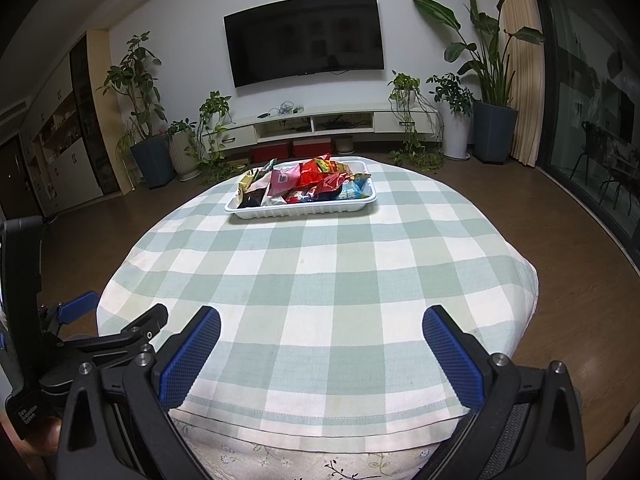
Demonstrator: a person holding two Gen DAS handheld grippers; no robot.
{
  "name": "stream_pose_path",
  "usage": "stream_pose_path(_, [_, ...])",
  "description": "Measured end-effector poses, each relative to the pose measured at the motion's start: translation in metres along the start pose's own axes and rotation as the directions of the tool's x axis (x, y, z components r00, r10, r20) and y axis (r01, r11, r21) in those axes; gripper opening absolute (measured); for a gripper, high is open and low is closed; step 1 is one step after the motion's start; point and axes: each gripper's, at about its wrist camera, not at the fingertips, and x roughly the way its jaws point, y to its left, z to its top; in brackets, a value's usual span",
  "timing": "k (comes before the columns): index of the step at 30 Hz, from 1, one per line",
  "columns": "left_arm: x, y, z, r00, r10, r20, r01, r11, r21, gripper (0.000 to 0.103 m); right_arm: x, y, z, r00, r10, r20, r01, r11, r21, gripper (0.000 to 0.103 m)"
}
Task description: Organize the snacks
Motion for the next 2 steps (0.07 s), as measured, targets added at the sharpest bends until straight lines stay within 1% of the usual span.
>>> stream_pose_path(2, [-0.0002,-0.0009,0.0012,1.000,0.010,0.001,-0.010,1.000,0.006,0.103,-0.0013,0.0007,-0.0029,1.000,0.002,-0.003,-0.002,1.000,0.001,0.103])
